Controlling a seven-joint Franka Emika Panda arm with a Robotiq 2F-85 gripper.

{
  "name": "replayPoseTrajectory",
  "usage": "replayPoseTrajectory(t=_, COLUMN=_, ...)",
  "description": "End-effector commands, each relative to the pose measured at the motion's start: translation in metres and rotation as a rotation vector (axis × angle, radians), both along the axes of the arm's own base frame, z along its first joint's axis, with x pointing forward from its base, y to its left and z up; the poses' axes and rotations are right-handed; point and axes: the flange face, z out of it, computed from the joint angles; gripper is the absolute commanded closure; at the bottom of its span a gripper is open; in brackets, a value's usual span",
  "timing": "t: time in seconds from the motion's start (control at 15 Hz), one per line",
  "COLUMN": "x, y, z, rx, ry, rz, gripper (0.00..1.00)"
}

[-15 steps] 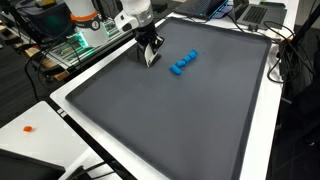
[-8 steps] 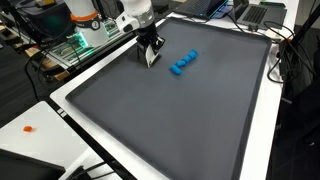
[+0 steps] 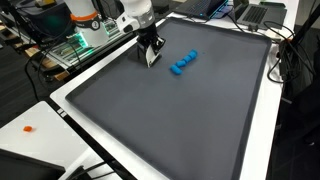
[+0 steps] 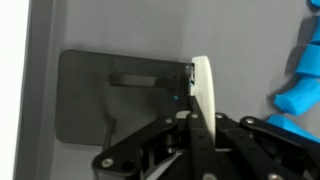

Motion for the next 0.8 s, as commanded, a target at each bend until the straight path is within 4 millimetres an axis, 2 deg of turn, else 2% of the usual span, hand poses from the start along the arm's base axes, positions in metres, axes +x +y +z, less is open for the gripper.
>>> replayPoseTrajectory(t=0.0, x=-0.001, y=0.004, z=-0.011, rx=-0.009, ry=0.017, rz=0.0, gripper=0.99)
replayPoseTrajectory(t=0.13, x=-0.001, y=0.005, z=-0.01, rx=-0.005, ry=0.013, rz=0.0, gripper=0.99)
replayPoseTrajectory(t=0.2, x=0.0, y=0.005, z=-0.009, rx=-0.002, ry=0.009, rz=0.0, gripper=0.71)
replayPoseTrajectory(t=0.33, x=-0.001, y=0.004, z=-0.008, rx=-0.002, ry=0.007, rz=0.001, gripper=0.64)
replayPoseTrajectory(t=0.73, x=0.002, y=0.004, z=0.004, rx=-0.01, ry=-0.013, rz=0.011, gripper=0.19)
